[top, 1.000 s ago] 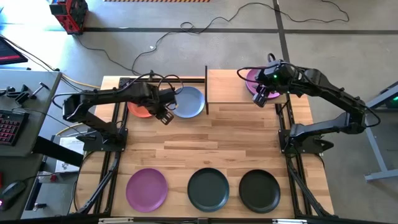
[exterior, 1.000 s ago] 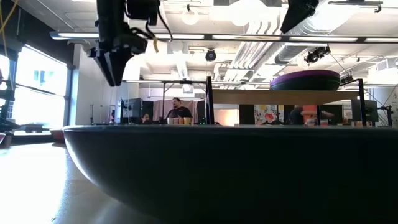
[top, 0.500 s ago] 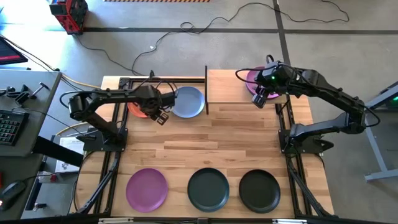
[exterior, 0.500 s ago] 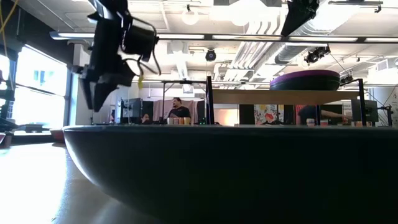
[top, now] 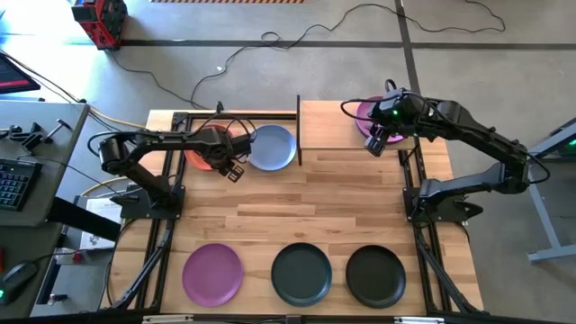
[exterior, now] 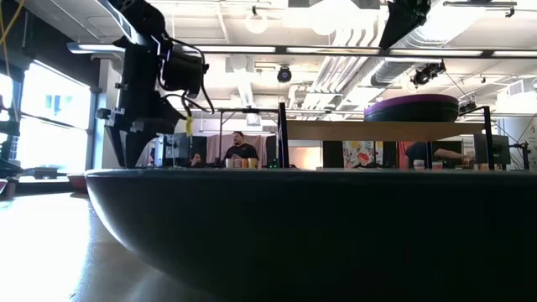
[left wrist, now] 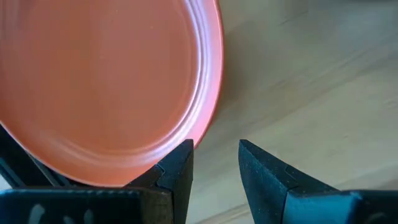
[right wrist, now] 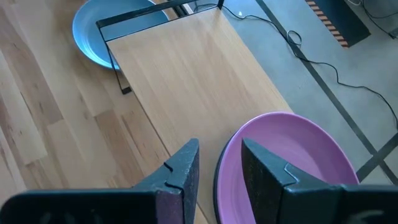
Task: Place and stack plates onto a shelf
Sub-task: Stack the orange plate on top of the violet plate on the shelf
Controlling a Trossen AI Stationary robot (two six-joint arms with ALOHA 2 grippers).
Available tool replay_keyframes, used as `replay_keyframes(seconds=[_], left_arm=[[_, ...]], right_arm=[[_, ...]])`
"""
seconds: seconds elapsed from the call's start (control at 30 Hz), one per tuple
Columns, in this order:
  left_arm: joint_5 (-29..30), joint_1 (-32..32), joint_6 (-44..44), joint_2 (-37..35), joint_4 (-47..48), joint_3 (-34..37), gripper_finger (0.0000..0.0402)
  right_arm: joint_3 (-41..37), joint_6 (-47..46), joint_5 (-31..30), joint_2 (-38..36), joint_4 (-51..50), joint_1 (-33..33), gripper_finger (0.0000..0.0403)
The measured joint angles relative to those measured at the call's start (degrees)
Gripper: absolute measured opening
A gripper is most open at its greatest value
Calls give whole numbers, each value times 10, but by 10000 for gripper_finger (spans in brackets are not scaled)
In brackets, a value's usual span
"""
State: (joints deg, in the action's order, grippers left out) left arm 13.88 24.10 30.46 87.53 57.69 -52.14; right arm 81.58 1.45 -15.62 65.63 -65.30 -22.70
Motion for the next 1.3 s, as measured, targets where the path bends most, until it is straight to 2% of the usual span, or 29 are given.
replay_keyframes(seconds=[0.77, 0.9, 1.13, 1.3], left_arm=[[4, 48, -61, 0, -81, 81, 114], [4, 48, -82, 0, -81, 81, 90], [1, 34, -117, 0, -84, 81, 13], [4, 20, -131, 0, -81, 80, 7]], right_arm=[[0, 0, -2, 0, 0, 0, 96], [0, 0, -1, 0, 0, 0, 96], [0, -2, 0, 0, 0, 0, 96], [0, -10, 0, 0, 0, 0, 96]])
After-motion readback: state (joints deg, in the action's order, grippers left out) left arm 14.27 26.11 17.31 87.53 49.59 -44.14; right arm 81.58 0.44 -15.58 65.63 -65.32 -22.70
